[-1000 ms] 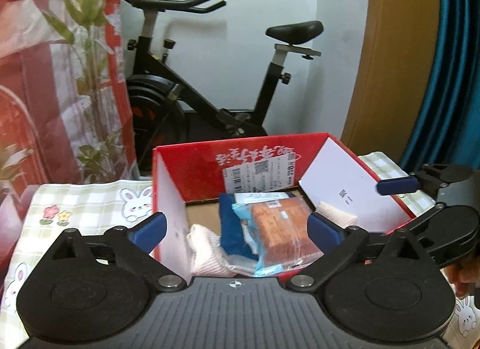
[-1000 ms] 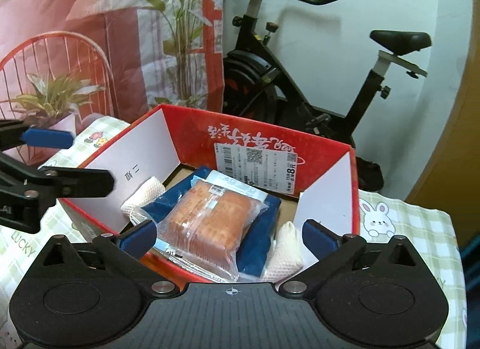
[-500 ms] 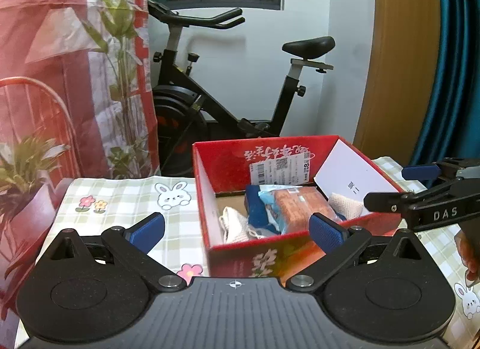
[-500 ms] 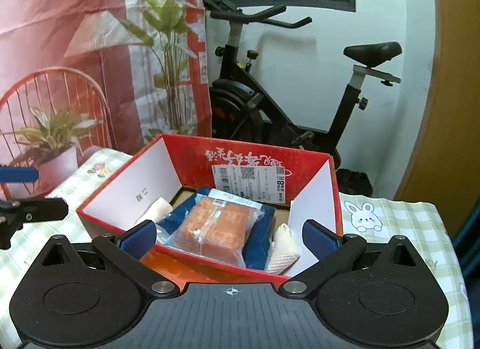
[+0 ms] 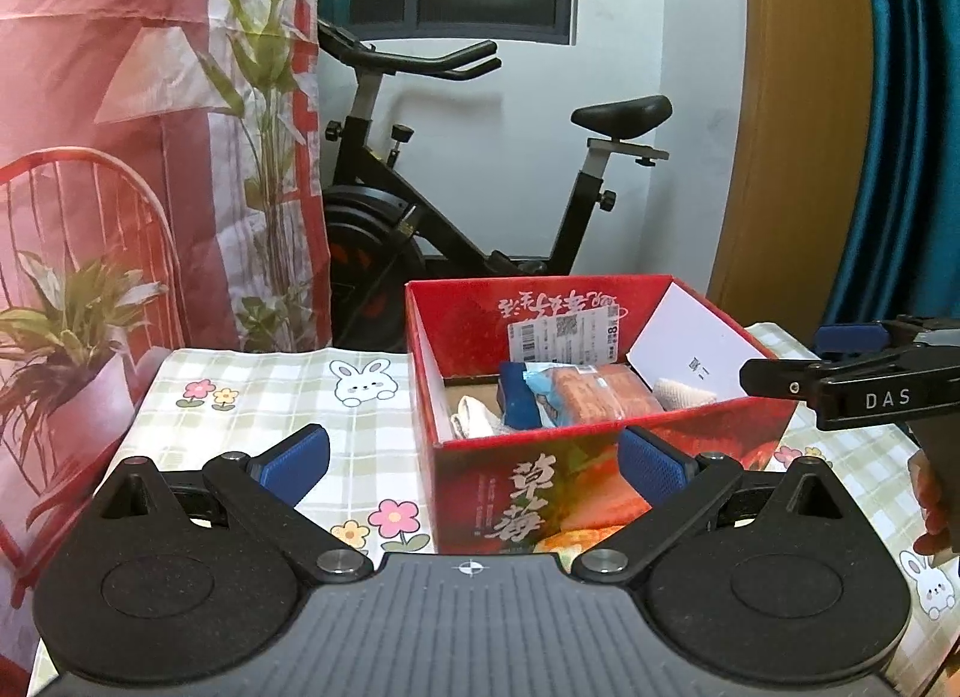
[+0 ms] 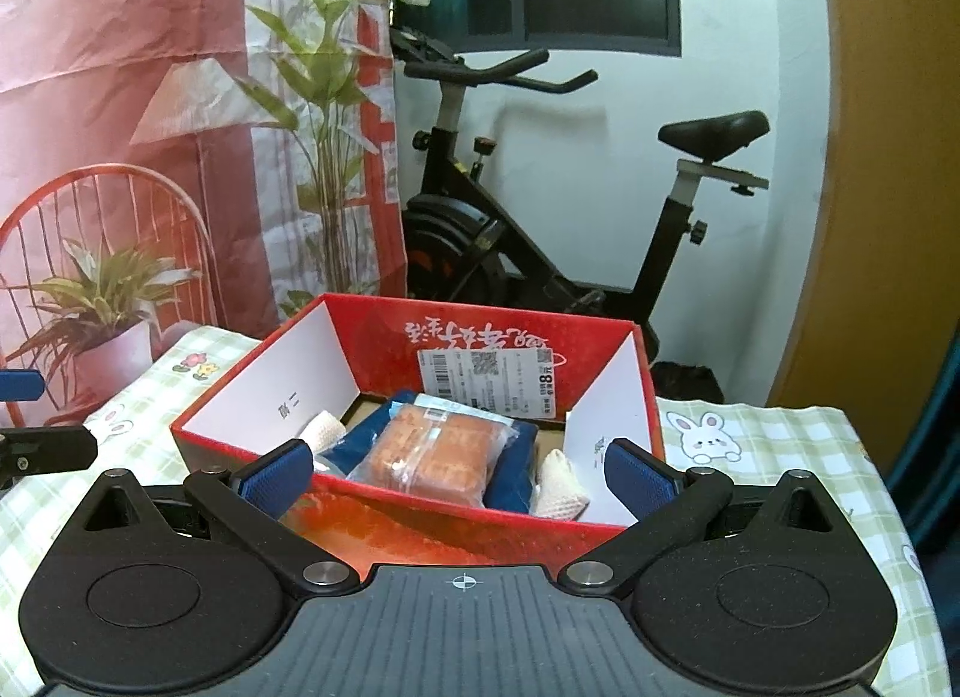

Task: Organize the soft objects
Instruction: 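Move both tools down to the orange floral oven mitt beside the box, then close the left tool on the orange floral oven mitt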

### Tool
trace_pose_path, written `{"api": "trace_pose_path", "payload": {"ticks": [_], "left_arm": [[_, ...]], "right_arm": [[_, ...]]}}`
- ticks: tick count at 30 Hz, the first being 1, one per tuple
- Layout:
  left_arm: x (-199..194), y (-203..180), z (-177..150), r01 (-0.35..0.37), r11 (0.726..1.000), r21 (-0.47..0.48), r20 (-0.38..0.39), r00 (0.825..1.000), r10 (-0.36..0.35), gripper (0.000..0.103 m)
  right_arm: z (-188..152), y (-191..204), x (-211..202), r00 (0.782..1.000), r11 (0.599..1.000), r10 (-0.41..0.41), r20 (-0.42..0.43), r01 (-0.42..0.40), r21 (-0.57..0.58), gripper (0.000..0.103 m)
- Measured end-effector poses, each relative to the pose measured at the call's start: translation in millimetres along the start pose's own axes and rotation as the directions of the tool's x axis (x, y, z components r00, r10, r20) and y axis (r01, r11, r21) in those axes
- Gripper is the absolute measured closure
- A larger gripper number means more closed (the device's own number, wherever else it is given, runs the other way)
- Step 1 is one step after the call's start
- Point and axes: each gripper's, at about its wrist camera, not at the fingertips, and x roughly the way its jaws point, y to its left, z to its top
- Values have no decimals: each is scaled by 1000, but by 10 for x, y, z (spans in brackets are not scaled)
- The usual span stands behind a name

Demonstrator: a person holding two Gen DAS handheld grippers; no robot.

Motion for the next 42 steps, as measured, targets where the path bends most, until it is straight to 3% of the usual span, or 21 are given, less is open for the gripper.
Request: {"api": "trace_pose_path", "payload": {"ticks": [15, 29, 34, 37, 42], "left_arm": [[-185, -108, -353, -56, 998, -13, 12, 998, 57, 0], [-105, -78, -786, -32, 998, -58, -78, 997, 28, 0], [-46, -53, -865, 5, 996, -94, -99, 995, -14, 1], [-29, -54, -878, 24, 995, -100, -100, 994, -35, 5], [28, -29, -877, 52, 990, -132, -108, 992, -67, 24]], "right_arm": [[-577, 72, -317, 999, 999, 17, 41, -19, 45, 0], [-1186, 54, -230, 999, 998, -11, -45, 14, 68, 0], [-1268, 16, -190, 998, 996, -6, -66, 11, 87, 0], [-1228, 23, -185, 998, 997, -46, -42, 49, 62, 0], [-1177, 20, -48, 998, 998, -27, -58, 30, 53, 0]]}}
